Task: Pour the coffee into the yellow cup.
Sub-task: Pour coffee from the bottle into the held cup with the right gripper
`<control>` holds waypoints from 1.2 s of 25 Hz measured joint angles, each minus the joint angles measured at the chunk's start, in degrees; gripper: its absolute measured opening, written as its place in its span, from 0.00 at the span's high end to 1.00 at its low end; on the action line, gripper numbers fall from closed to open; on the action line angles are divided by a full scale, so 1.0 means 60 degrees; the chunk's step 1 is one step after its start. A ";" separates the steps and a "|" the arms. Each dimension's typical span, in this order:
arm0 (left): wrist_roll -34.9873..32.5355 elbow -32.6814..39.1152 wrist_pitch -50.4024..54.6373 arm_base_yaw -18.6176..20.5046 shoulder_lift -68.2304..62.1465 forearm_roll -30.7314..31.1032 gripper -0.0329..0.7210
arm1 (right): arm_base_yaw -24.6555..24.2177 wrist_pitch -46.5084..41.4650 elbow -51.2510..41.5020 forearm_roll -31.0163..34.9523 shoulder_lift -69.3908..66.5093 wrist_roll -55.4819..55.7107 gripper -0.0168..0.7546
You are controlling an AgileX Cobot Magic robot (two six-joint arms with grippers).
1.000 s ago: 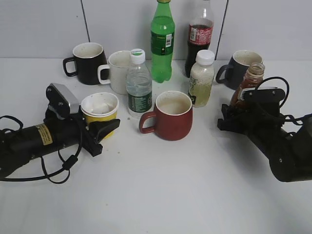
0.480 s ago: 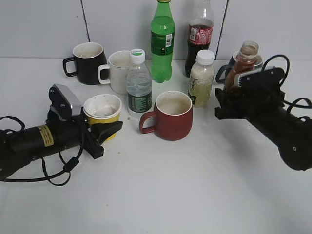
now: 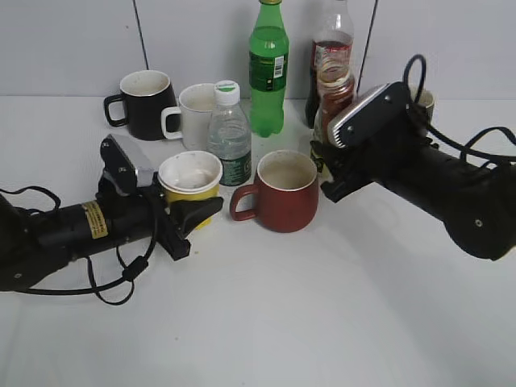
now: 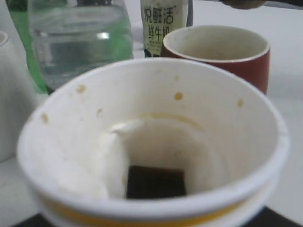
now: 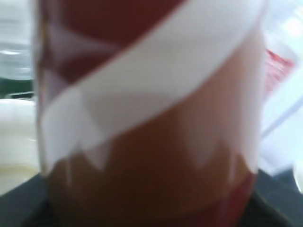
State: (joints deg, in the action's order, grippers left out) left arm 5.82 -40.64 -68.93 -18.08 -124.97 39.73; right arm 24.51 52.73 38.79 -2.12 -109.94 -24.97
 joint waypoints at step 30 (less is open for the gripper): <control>0.0808 -0.0454 0.1404 -0.1564 0.1235 0.0069 0.52 | 0.0431 -0.1680 0.1364 -0.0475 0.0000 -0.6815 0.33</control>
State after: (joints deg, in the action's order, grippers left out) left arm 10.67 -43.37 -60.51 -27.46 -117.56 40.15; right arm 27.10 42.65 46.98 -4.97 -109.94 -65.87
